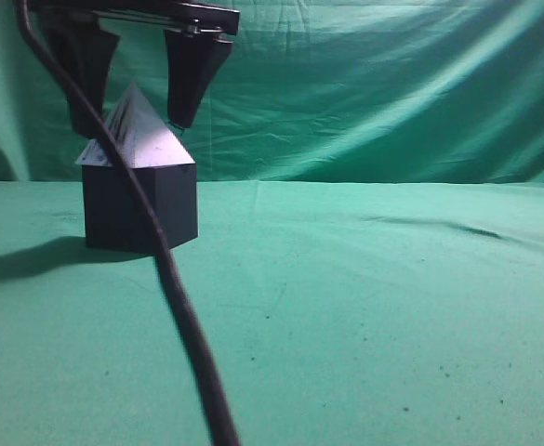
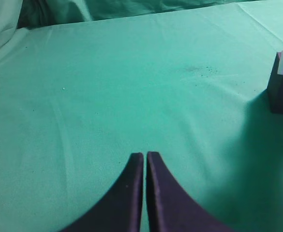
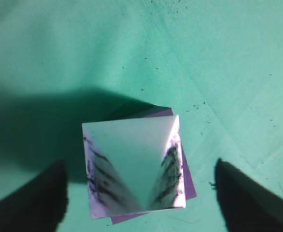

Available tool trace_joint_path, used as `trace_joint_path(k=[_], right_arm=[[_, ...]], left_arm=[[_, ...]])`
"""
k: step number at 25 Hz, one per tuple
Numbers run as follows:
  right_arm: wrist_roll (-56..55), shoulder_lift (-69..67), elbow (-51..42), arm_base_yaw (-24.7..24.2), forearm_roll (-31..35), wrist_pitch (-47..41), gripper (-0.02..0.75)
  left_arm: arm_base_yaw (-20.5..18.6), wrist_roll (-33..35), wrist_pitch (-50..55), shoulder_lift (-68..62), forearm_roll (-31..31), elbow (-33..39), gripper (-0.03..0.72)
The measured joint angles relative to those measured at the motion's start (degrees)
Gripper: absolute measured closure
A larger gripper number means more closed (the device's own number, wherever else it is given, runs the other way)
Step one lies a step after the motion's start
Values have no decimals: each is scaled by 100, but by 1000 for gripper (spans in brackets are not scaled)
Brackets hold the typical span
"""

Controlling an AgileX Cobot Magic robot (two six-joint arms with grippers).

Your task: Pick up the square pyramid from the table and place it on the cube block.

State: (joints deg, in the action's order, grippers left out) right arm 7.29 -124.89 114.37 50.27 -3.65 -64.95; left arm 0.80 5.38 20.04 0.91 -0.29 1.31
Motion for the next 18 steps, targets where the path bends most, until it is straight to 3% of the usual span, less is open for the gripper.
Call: trace_joint_path(k=[2, 7, 10, 15, 18], right_arm=[[0, 31, 0, -10, 22, -47, 90], [-21, 419, 151, -10, 49, -384, 101], [-73, 716, 512, -10, 53, -609, 258], [-222, 1519, 717, -10, 75, -682, 648], [-249, 2034, 717, -10, 64, -747, 738]], left_arm=[[0, 0, 0, 0, 0, 0, 688], [0, 0, 0, 0, 0, 0, 688], [0, 0, 0, 0, 0, 0, 688], [0, 0, 0, 0, 0, 0, 688], [0, 0, 0, 0, 0, 0, 688]])
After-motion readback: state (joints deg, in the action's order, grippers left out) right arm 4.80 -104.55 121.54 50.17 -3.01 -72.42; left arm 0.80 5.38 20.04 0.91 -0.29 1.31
